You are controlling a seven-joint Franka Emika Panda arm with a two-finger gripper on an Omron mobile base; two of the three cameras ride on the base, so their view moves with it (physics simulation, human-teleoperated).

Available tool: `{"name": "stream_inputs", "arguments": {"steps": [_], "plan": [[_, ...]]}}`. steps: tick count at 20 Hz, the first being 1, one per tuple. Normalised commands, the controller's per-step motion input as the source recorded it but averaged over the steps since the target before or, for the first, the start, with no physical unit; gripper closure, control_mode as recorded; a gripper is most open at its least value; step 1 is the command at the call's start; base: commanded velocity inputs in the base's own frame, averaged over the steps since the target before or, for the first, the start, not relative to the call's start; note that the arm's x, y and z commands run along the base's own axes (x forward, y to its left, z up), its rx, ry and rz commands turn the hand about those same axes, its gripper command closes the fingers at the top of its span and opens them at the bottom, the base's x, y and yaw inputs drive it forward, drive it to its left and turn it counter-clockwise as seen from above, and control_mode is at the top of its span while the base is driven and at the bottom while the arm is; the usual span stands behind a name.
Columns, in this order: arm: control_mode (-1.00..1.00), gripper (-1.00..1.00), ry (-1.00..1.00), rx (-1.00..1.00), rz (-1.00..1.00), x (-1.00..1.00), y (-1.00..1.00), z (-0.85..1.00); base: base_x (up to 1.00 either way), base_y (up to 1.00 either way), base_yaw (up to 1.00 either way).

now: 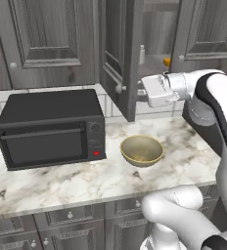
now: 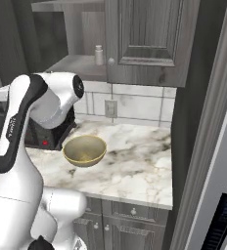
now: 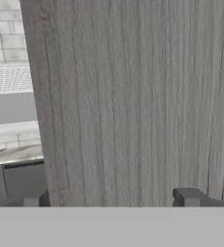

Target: Open the cabinet. Pick the orange and apple from the cabinet and place them into the bowl. Then close the cabinet.

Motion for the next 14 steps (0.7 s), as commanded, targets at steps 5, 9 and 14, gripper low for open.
{"name": "stream_inputs", "arguments": {"steps": [5,9,14], "plan": [[-1.00,-1.00,0.00,0.22,-0.25,-0.23,-0.96,0.24,0.00,0.00,0.00],[-1.00,-1.00,0.00,0.16,-0.24,-0.10,-1.00,0.02,0.00,0.00,0.00],[-1.00,-1.00,0.00,0.05,-0.41,0.14,-1.00,-0.01,0.00,0.00,0.00]]}}
